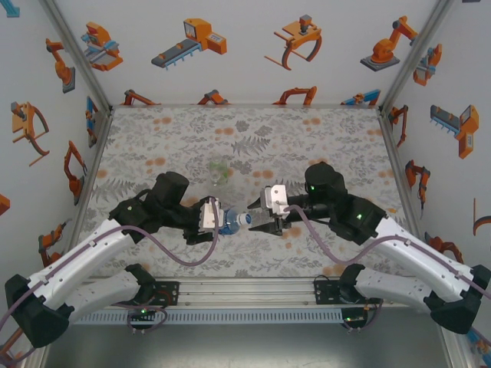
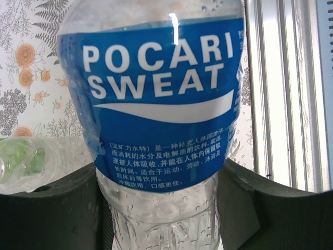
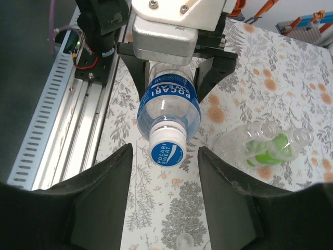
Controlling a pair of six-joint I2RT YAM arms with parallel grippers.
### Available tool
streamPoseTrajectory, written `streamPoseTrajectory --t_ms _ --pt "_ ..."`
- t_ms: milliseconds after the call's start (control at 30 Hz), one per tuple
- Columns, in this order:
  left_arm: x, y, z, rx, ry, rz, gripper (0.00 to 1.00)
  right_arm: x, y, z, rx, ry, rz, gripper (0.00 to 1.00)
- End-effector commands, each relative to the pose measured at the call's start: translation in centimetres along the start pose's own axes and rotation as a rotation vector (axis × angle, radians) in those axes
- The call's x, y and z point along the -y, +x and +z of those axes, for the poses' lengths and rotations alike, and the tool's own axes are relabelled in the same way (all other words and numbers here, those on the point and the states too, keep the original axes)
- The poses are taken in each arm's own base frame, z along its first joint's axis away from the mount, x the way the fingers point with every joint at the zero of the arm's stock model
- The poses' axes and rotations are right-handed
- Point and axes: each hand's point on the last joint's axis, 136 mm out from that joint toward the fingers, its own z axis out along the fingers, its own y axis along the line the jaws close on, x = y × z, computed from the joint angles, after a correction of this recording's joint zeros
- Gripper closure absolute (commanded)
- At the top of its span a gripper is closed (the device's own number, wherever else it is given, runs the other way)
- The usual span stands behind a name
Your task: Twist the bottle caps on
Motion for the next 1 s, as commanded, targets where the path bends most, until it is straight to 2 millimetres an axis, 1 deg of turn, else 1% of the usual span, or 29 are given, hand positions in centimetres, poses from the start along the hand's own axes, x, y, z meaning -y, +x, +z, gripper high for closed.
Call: streamPoseTrajectory --t_ms 0,133,200,333,467,533,667,700,767,833,900,967 --pt "0.1 -1.3 -0.3 0.043 0.016 0.039 1.00 -0.5 -0.6 0.2 0.037 -0.030 -0.087 0.52" --pt "0.2 -1.3 -0.3 0.044 0.016 0.038 1.00 -0.4 0.0 0.6 0.035 -0.026 -0.088 0.54" --pt "0.2 -1.3 -0.4 0.046 0.016 0.039 1.00 -0.3 0.3 0.8 0.027 -0.027 -0.081 0.56" --pt "0.2 -1.3 -0.4 0.045 0.011 0.042 1.00 -0.2 0.8 1.1 0.012 -0.025 -0.071 0.58" --pt "0.2 -1.3 -0.3 0.044 0.015 0.039 1.00 -0.1 1.2 1.1 0.003 -0.019 -0.068 0.62" --pt "0.2 -1.3 -0.4 0.045 0.012 0.040 1.00 0.0 1.3 1.2 -0.003 -0.013 -0.062 0.70" --pt "0.1 -1.1 -0.3 0.035 0.009 0.037 1.00 0.6 1.2 1.1 -0.006 0.022 0.035 0.95" --pt "0.1 -1.1 -0.3 0.036 0.010 0.036 1.00 0.7 1.2 1.2 -0.004 0.026 0.092 0.99" --pt "0.1 -1.1 -0.3 0.036 0.009 0.036 1.00 1.3 1.0 1.1 0.006 0.056 0.238 1.00" --pt "0.0 -1.2 -0.4 0.036 0.001 0.041 1.00 2.6 1.3 1.1 0.012 0.127 0.450 1.00" --pt "-0.2 -1.0 -0.3 0.029 -0.010 0.040 1.00 3.8 1.9 1.0 0.016 0.205 0.698 1.00" --pt "-0.3 -0.9 -0.3 0.025 -0.017 0.040 1.00 4.5 2.7 0.9 0.023 0.259 0.926 1.00"
